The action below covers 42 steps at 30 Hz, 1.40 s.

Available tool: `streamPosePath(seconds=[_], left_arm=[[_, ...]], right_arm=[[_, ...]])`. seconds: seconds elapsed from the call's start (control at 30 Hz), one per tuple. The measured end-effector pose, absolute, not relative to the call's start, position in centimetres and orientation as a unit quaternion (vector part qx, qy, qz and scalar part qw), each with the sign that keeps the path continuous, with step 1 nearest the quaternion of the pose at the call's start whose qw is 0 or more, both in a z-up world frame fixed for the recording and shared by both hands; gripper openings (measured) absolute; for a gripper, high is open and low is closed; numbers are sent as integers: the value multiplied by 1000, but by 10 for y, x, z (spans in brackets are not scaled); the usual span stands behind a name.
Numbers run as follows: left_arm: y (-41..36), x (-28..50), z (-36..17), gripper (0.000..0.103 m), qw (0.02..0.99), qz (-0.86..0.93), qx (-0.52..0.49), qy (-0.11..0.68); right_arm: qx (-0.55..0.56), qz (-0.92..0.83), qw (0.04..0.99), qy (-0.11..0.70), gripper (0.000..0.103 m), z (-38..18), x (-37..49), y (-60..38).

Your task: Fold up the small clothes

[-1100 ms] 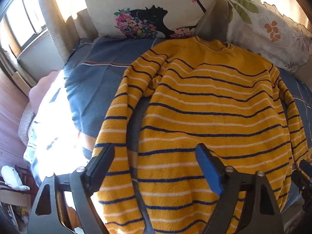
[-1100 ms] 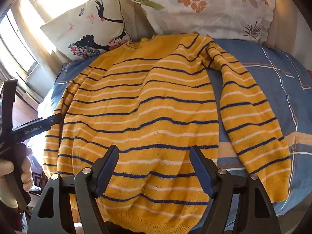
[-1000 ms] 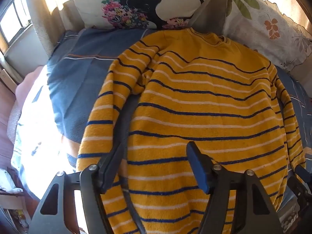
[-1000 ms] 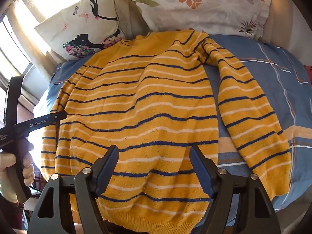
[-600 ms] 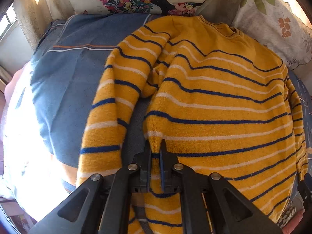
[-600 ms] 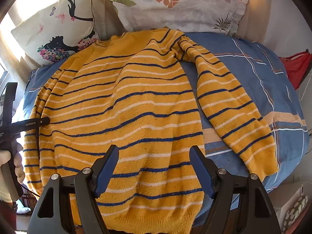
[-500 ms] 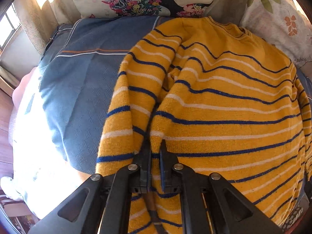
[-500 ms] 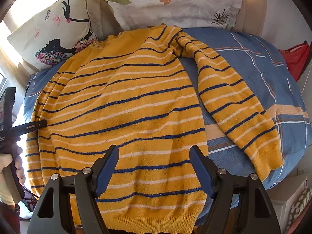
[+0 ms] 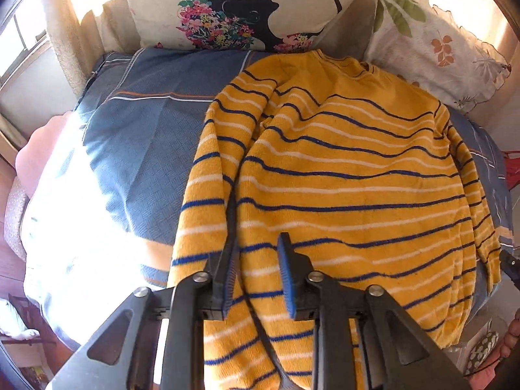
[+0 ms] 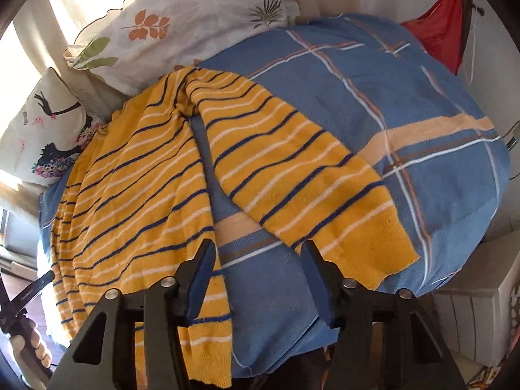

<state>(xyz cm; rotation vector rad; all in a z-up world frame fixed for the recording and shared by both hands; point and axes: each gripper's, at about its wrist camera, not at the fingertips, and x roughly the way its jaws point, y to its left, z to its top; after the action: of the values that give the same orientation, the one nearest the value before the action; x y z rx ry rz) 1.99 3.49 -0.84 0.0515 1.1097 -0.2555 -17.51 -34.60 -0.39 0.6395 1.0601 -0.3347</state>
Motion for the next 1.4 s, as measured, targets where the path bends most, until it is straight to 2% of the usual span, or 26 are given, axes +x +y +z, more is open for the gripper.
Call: streamPosePath(seconds=[0.07,0.17,0.23,0.3,0.4,0.53,0.63,0.67,0.7,0.73,0.77,0.93,0.97,1.0,1.03,1.07,1.17,1.3,1.4], left_arm=[[30,9,-1,32,845,-114,19,521],[12,-5,3,34,847,-109,21,520],[4,-11,4,37,847,-108,24,520],[-3,-16,6,38,846,-108,16,522],[-11,-25,6,38,843,-99,11,528],[-19,-34,3,38,840,-90,8,534],[-27,-39,0,38,839,-86,9,537],[-30,-41,0,38,838,-87,6,538],[-33,-42,-1,38,838,-89,4,539],[-38,-43,-2,38,837,-90,3,540],[-43,-44,-2,38,836,-93,2,540],[-70,-53,1,39,834,-111,13,540],[-74,-55,2,39,833,-112,15,541],[-76,-55,3,39,833,-112,18,541],[-78,-56,4,39,833,-110,19,542],[-80,-57,5,39,833,-108,21,542],[-79,-55,10,39,837,-98,20,538],[-72,-49,20,46,847,-82,15,526],[-66,-44,26,46,853,-68,14,518]], right_arm=[[322,-97,790,512,59,-16,-170,-336],[289,-64,784,545,59,-37,-151,-314],[245,-65,773,581,51,-53,-141,-300],[213,-38,780,587,6,-49,-138,-288],[220,-24,782,583,5,-36,-151,-294],[251,-104,765,585,2,-40,-177,-336],[307,-115,780,533,3,-23,-201,-376],[311,-131,785,519,17,-17,-209,-387],[303,-151,792,509,45,-12,-214,-396],[286,-171,801,498,59,-9,-218,-403],[269,-182,805,497,67,-9,-219,-410],[252,-156,794,530,65,-40,-214,-423],[261,-141,792,533,55,-45,-214,-422],[262,-133,789,539,32,-50,-212,-420],[255,-134,786,547,17,-53,-210,-419],[253,-127,787,549,11,-53,-208,-418],[293,-107,793,523,9,-37,-213,-445],[312,-190,802,473,8,-2,-228,-539],[299,-262,801,447,8,21,-233,-609]])
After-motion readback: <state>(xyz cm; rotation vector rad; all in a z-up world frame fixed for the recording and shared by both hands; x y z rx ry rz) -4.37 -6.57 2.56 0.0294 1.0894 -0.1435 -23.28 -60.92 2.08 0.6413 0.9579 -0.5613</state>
